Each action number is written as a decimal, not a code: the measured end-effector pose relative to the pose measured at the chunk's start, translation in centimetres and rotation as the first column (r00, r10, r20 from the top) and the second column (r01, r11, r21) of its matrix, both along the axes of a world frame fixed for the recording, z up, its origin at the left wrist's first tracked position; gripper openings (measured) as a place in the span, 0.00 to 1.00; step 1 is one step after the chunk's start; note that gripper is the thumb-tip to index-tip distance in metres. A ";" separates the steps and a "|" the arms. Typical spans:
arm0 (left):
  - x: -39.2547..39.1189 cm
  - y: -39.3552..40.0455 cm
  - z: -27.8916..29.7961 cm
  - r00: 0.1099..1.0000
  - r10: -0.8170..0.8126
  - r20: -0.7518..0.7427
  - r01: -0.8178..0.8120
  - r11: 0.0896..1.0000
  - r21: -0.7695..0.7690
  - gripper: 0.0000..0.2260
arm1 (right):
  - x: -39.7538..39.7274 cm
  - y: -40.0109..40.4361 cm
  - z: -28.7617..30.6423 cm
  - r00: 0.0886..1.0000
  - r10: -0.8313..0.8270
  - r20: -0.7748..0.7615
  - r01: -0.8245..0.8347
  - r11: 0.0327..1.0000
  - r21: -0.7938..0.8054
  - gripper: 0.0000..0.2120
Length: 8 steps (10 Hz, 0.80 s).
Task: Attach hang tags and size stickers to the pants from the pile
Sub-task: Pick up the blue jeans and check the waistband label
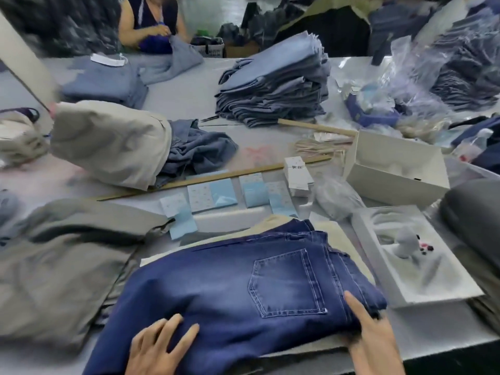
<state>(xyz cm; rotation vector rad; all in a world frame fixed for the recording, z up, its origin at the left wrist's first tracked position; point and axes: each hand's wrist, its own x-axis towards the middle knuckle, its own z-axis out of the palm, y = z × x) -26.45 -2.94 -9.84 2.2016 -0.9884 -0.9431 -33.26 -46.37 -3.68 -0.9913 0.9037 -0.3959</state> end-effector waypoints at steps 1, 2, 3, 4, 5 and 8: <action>-2.6 -0.3 -0.2 0.929 0.179 0.323 -0.230 0.965 0.127 0.30 | 0.2 -2.6 1.3 0.979 0.191 -0.077 -0.202 0.963 -0.179 0.30; -2.4 1.2 1.2 0.660 0.709 0.248 -0.664 0.705 -0.247 0.30 | 1.4 -5.0 2.9 0.885 0.413 -0.215 -0.462 0.836 -0.296 0.24; 2.1 5.0 1.9 0.269 0.937 0.224 -0.952 0.293 -0.084 0.42 | 3.4 -6.9 3.8 0.836 0.469 -0.285 -0.546 0.756 -0.361 0.15; 3.2 4.6 1.5 0.294 0.954 0.058 -0.913 0.262 0.314 0.48 | 5.0 -7.3 4.7 0.650 0.655 -0.386 -0.757 0.605 -0.247 0.30; 2.3 4.6 1.7 0.178 0.945 -0.274 -0.930 0.252 0.266 0.43 | 6.1 -6.6 5.7 0.541 0.746 -0.389 -0.836 0.530 -0.145 0.30; 1.1 2.8 7.3 0.150 0.988 0.018 -0.892 0.143 -0.428 0.06 | 5.4 -9.9 11.4 0.762 0.580 -0.287 -0.644 0.636 -0.425 0.19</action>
